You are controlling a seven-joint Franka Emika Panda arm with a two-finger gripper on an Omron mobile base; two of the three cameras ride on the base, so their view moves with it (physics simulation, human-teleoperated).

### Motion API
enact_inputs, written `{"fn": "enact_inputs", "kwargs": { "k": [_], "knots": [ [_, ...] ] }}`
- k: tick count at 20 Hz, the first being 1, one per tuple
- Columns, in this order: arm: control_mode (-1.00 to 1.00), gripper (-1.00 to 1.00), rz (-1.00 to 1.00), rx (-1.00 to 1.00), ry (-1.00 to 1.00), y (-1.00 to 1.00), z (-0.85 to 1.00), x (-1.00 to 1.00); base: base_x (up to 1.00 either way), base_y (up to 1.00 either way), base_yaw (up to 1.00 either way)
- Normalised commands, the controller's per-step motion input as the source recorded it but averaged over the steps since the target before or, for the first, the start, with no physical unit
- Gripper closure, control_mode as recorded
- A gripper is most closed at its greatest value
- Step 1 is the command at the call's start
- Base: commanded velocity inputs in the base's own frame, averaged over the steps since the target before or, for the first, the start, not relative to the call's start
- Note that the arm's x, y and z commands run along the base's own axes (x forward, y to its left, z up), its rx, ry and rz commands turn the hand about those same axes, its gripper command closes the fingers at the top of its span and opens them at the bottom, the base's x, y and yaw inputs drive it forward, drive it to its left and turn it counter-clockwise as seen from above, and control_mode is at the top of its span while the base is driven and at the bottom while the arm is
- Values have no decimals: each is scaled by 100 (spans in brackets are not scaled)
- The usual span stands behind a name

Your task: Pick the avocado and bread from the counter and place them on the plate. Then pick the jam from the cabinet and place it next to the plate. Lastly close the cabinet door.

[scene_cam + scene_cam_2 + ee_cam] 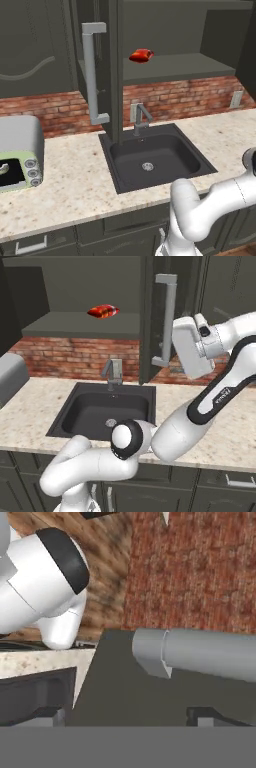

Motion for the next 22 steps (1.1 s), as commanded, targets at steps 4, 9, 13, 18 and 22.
{"fn": "enact_inputs", "kwargs": {
  "k": [4, 9, 13, 18, 22],
  "knots": [
    [-100, -100, -26, -2, -71, 100, -3, -40, 0, 0, 0],
    [-100, -100, -48, -28, -75, 98, -49, 2, 0, 0, 0],
    [-100, -100, -68, -27, -56, 67, -61, 54, 0, 0, 0],
    [-100, -100, -74, -19, -61, 30, -73, 37, 0, 0, 0],
    [-100, -100, -69, -27, -64, 10, -65, 31, 0, 0, 0]
  ]
}}
